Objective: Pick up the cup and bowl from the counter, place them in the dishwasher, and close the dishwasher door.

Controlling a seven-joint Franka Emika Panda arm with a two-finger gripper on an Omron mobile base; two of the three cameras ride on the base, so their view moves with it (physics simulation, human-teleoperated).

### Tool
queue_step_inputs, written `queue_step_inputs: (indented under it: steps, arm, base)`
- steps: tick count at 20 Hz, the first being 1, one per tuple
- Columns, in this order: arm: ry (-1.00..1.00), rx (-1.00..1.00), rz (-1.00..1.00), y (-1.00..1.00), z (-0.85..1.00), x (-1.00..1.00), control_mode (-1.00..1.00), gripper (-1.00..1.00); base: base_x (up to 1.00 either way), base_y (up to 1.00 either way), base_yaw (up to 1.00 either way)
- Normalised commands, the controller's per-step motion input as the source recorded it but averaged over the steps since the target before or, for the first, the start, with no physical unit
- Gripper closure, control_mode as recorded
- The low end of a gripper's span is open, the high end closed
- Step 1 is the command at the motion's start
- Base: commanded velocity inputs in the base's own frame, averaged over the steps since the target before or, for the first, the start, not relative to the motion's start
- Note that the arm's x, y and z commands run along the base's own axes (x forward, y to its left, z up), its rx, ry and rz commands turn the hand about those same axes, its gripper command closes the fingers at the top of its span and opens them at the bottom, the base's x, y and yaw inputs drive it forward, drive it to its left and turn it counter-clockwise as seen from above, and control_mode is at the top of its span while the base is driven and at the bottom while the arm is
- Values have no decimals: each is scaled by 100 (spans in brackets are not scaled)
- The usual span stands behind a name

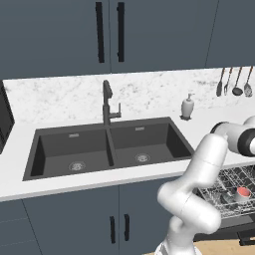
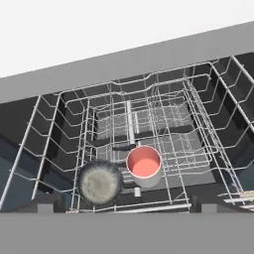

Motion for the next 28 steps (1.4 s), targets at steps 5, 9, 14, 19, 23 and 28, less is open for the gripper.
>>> queue_step_inputs:
  steps: [5, 9, 14, 19, 23, 28]
  arm:
    - [-13, 0, 2, 14, 0, -67, -100, -100]
    - [-37, 0, 8, 9, 0, -86, -100, -100]
    - [-66, 2, 6, 2, 0, -99, -100, -100]
    - [-66, 1, 4, 0, -1, -78, -100, -100]
    - [-42, 0, 5, 0, -24, -38, -100, -100]
    - [-9, 0, 5, -3, -64, -6, -100, -100]
  base:
    - [0, 0, 0]
    - [0, 0, 0]
    - [0, 0, 0]
    - [0, 0, 0]
    - [0, 0, 0]
    - [0, 0, 0]
